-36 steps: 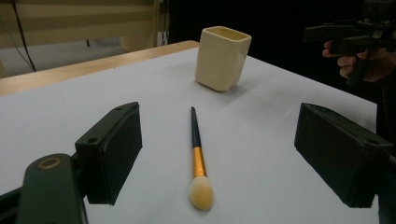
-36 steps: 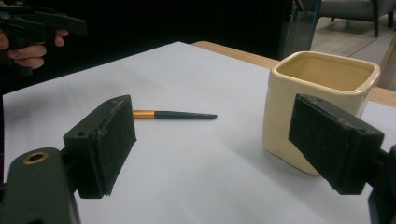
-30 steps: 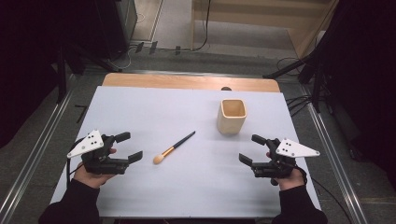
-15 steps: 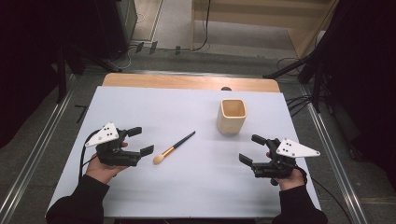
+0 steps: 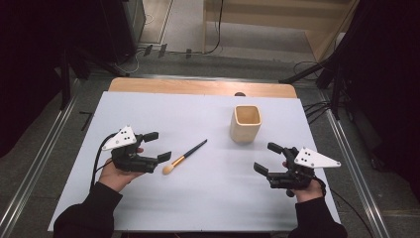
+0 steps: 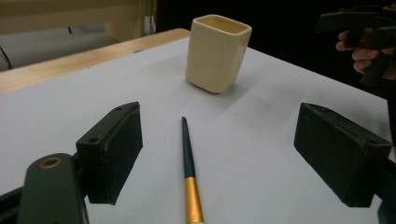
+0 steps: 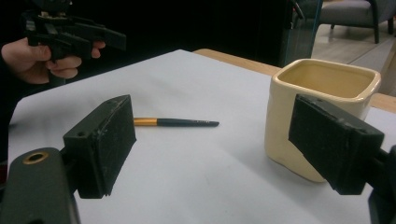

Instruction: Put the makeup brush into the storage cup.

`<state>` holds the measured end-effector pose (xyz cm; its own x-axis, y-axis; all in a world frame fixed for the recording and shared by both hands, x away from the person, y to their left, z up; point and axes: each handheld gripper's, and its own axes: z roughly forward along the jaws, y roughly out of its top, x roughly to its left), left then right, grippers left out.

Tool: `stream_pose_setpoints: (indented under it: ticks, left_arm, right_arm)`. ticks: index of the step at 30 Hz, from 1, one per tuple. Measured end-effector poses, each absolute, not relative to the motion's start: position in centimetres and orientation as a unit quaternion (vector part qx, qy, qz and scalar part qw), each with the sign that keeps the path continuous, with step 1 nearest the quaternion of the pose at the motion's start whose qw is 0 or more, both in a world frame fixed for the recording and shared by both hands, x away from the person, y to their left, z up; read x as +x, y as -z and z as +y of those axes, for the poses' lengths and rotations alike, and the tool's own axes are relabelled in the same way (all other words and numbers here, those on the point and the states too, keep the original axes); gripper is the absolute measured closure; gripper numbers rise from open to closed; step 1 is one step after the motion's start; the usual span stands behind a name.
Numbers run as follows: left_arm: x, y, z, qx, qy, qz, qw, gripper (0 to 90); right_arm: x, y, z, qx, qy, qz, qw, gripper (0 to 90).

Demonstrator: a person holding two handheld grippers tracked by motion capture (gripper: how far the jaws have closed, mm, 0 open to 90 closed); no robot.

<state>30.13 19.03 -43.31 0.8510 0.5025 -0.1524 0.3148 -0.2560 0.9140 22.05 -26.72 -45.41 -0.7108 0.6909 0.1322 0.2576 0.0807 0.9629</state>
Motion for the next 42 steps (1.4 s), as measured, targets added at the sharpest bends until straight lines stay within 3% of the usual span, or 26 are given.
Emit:
stream_pose_setpoints:
  ticks: [10,42]
  left_arm:
    - [31.0,43.2,16.6,0.797,-0.095,0.234,0.548,16.3]
    - [34.7,44.1,10.8,0.810,-0.108,0.245,0.522,16.9]
  right_arm:
    - [22.1,45.5,-26.7,0.331,-0.593,0.709,0.192,15.4]
    - [22.2,45.4,-26.8,0.335,-0.595,0.707,0.184,15.5]
